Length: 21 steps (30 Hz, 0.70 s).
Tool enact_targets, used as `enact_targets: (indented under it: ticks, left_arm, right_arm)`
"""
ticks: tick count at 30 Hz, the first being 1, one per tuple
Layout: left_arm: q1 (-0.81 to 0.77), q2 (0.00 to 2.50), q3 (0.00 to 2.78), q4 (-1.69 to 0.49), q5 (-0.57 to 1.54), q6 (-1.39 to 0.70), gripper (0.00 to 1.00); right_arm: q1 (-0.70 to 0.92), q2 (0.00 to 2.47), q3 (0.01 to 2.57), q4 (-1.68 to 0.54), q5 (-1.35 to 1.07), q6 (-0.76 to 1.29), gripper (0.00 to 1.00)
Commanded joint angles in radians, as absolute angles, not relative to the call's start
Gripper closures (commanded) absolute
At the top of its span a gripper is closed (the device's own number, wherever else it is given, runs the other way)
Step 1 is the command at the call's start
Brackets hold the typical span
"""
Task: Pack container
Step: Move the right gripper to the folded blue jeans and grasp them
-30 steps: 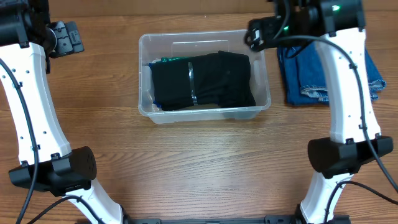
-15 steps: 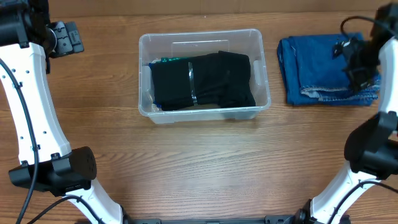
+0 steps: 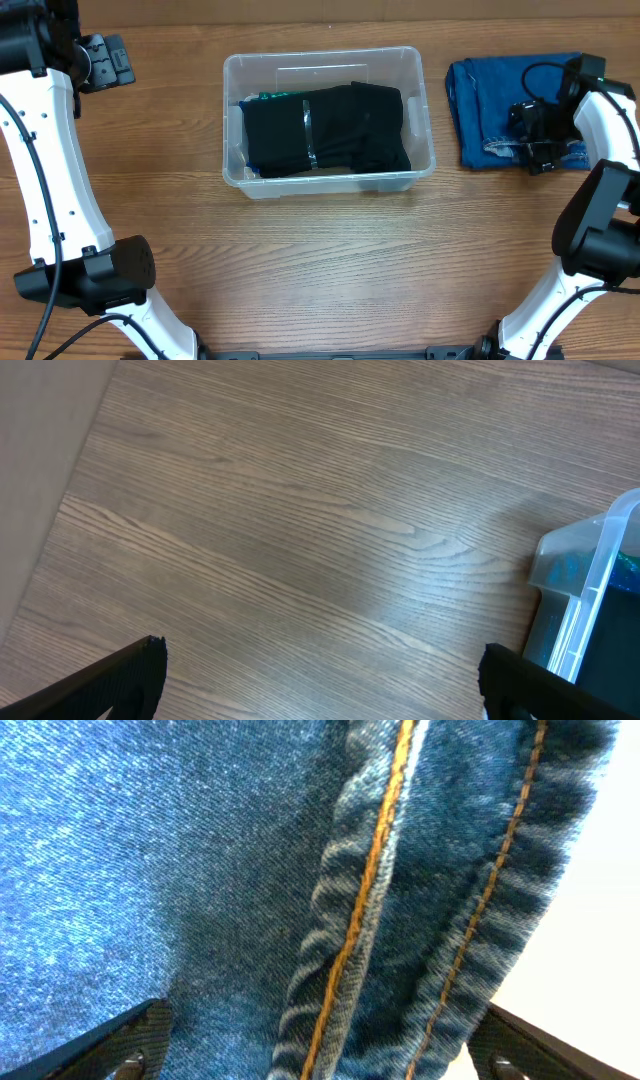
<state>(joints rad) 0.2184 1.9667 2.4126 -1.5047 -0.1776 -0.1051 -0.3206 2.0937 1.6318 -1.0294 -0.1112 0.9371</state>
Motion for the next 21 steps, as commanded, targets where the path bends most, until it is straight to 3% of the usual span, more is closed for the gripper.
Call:
enact_targets:
  ticks: [1,5,8,12,13,15,16,21]
  left_arm:
    - [0.222,1.977,2.409,-1.507,-0.190,-0.105,0.00]
    - [0.222,1.977,2.410,-1.507,-0.190,-0.105,0.00]
    - [0.222,1.977,2.409,-1.507,-0.190,-0.105,0.00]
    - [0.222,1.977,2.410,-1.507,-0.190,-0.105,0.00]
    - [0.222,1.977,2.410,-1.507,-0.190,-0.105,0.00]
    - [0.222,1.977,2.410,-1.507,-0.190,-0.105,0.00]
    - [0.222,1.977,2.410,-1.507,-0.190,-0.105,0.00]
    - [0.222,1.977,2.410,-1.507,-0.190,-0.105,0.00]
  right_arm:
    - [-0.313,2.082,1.558,-0.980,-0.091,0.942,0.05]
    - [-0.313,2.082,1.491,-0.875,-0.091,0.908,0.14]
    - [-0.313,2.082,1.491,-0.820,-0.089,0.856,0.39]
    - [-0.308,2.091,1.491,-0.813,-0.066,0.855,0.42]
    - [-0.300,2.093,1.489,-0.810,-0.056,0.837,0.52]
    - [-0.278,2.093,1.472,-0.787,-0.048,0.794,0.87]
    - [-0.264,2.093,1.465,-0.774,-0.045,0.744,0.96]
    - [-0.265,2.054,1.549,-0.849,-0.045,0.599,0.96]
